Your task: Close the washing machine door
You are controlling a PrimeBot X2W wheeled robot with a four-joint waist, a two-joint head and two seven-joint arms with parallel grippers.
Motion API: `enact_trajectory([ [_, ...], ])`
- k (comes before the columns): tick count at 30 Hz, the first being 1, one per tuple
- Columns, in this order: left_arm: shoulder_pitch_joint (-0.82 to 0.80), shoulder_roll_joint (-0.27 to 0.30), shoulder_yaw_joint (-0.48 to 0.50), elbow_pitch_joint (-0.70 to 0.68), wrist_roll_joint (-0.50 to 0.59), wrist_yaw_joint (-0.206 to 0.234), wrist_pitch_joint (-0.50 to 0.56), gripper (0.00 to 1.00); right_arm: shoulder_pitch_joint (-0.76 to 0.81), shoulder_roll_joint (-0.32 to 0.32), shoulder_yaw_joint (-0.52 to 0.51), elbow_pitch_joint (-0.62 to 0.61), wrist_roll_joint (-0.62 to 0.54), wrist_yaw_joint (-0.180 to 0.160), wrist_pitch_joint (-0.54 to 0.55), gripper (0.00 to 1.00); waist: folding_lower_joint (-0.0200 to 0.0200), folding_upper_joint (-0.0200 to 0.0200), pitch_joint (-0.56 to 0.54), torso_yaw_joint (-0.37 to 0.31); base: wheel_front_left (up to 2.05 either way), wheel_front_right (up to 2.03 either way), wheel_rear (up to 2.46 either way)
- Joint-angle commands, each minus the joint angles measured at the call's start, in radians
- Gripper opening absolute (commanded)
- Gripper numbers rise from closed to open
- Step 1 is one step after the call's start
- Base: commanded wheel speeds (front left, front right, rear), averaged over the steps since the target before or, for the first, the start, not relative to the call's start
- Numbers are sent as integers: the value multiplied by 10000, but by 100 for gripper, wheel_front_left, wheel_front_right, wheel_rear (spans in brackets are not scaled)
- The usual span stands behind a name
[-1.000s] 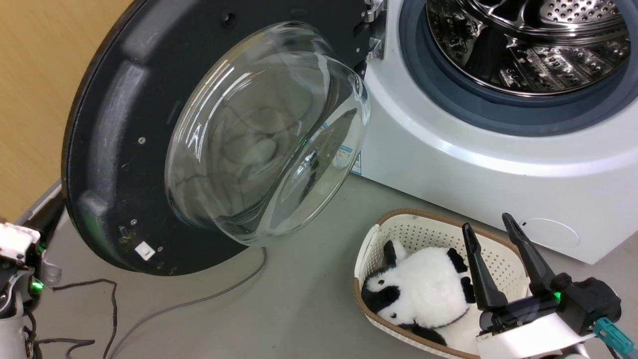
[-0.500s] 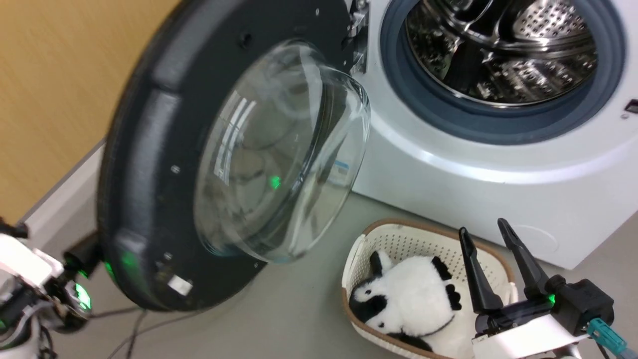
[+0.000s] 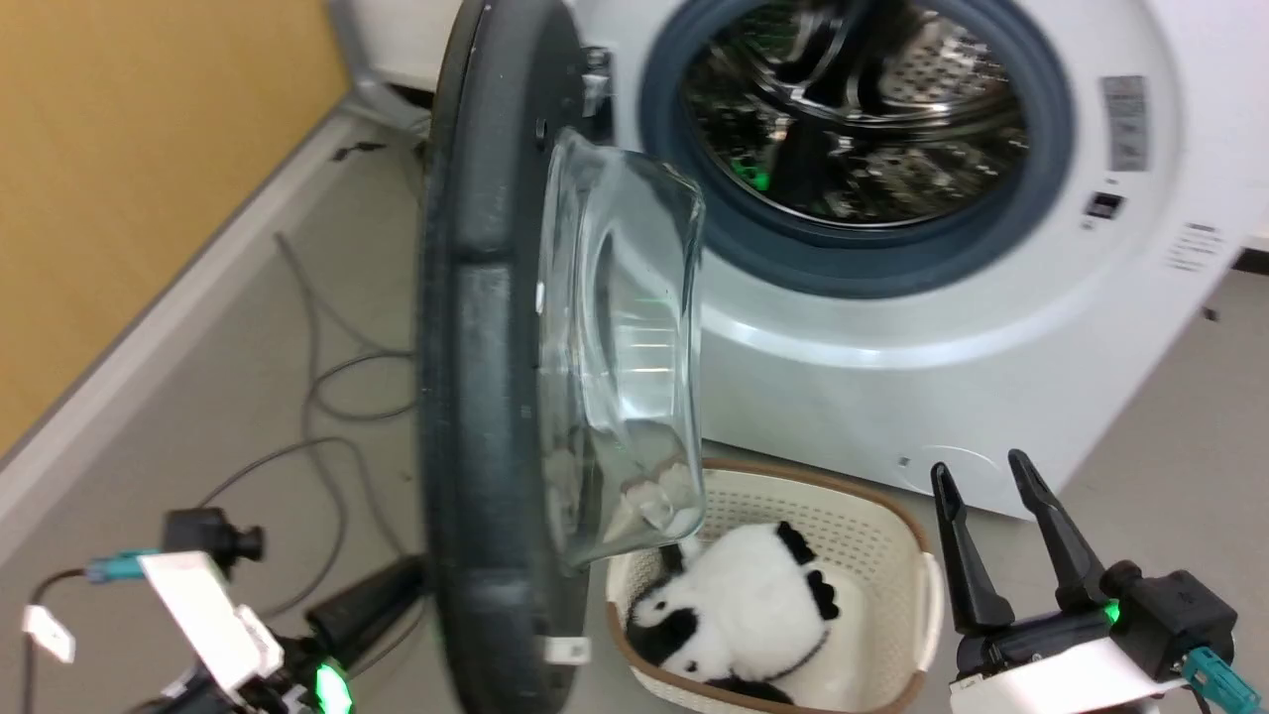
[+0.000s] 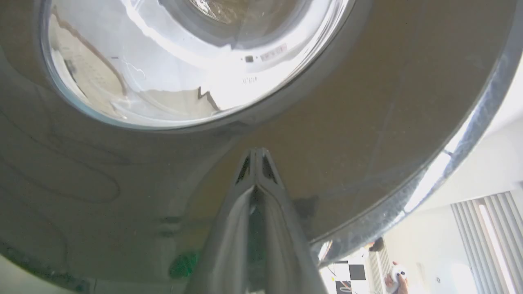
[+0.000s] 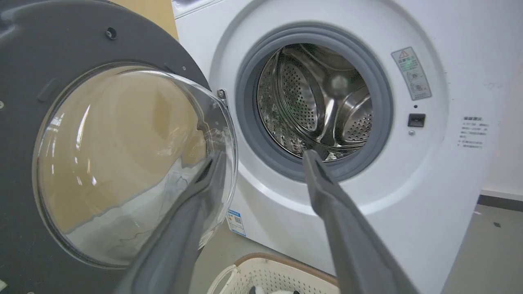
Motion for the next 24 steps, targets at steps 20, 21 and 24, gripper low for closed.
enact_trajectory([
  [20, 306, -769, -2174, 216, 86, -890, -2148, 0, -52, -36, -100, -100, -11, 8, -44, 100, 1, 0, 729, -4204, 0, 0, 0],
  [21, 183, -770, -2301, 322, 22, -963, -2360, 0, -81, -31, -100, -101, -4, 8, -44, 100, 1, 0, 796, -4401, 0, 0, 0],
  [24, -232, -772, -2666, 684, -67, -1125, -3067, 0, -124, 1, -131, -116, 18, 8, -44, 100, 1, 0, 992, -4944, 0, 0, 0],
])
